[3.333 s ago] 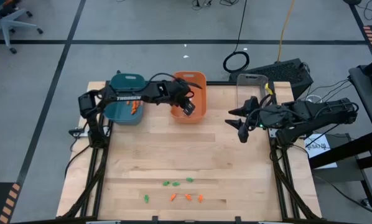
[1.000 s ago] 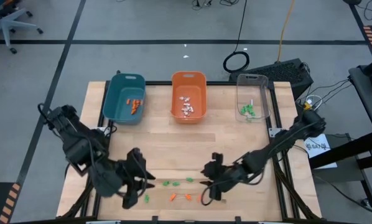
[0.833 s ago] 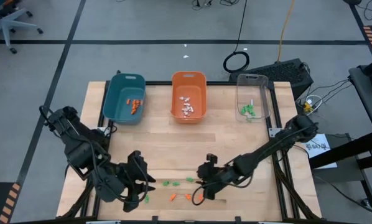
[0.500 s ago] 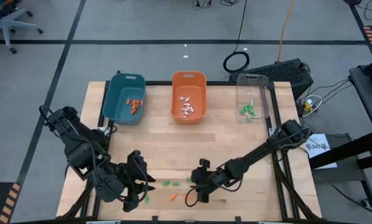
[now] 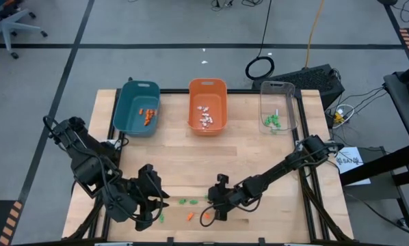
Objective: Sort Halloween decoration
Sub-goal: Put the green skeleton toy into the transparent bin
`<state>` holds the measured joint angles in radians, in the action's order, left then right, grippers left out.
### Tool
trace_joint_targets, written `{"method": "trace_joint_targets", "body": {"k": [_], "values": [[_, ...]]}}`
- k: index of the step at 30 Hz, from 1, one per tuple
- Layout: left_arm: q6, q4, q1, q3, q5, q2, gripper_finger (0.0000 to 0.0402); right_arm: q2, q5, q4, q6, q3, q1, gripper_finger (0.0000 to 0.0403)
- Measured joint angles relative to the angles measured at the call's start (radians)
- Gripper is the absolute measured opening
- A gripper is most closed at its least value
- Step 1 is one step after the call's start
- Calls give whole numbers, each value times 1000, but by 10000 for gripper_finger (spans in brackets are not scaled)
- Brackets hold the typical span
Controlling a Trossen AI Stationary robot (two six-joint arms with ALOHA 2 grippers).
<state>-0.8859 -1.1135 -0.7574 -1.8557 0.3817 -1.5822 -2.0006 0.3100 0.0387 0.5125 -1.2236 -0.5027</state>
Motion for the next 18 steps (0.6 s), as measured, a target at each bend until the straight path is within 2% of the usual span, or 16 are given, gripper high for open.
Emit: {"method": "trace_joint_targets", "body": {"k": [12, 18], "values": [[0, -1, 0, 0, 0, 0, 115, -43, -44, -13, 6, 0, 5, 126], [1, -4, 0, 0, 0, 0, 115, -48, -44, -12, 8, -1, 6, 66]]}}
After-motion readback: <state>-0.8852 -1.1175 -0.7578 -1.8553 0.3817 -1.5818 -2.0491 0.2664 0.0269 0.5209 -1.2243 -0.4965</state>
